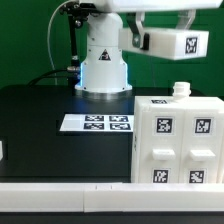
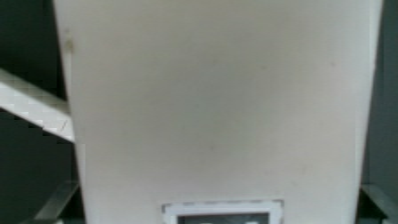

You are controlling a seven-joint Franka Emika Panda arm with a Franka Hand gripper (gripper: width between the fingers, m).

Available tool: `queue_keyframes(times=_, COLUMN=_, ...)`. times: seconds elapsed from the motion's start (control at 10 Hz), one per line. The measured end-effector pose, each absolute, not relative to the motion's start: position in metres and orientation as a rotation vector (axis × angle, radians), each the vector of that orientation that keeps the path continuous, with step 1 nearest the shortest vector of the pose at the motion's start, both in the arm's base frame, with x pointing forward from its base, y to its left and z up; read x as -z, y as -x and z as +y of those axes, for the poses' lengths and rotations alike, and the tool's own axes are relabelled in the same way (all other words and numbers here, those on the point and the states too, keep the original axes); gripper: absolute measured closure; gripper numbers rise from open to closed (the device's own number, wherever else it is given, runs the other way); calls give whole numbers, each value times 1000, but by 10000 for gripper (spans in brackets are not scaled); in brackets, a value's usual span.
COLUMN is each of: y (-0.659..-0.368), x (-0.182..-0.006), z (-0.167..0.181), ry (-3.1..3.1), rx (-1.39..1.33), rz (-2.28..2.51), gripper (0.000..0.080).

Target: Assemble cabinet

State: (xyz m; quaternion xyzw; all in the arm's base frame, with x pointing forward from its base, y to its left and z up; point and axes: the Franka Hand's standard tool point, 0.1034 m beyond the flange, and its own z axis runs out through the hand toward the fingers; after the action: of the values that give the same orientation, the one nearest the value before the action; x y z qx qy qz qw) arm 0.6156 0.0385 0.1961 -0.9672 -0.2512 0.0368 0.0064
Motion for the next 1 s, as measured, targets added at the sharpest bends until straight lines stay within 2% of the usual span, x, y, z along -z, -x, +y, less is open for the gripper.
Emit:
queue_keyframes(times=0.2, y=-636, x=-196, z=49, ry=3051, rx=-90, rz=-746, gripper=255)
queue_keyframes(times=0.8, y=-634, x=-172, z=68, ry=3059, rx=-97, rz=-704, gripper=255)
queue_keyframes(times=1.0, y=-635, x=-169, z=68, ry=3060, rx=-97, rz=-704, gripper=255)
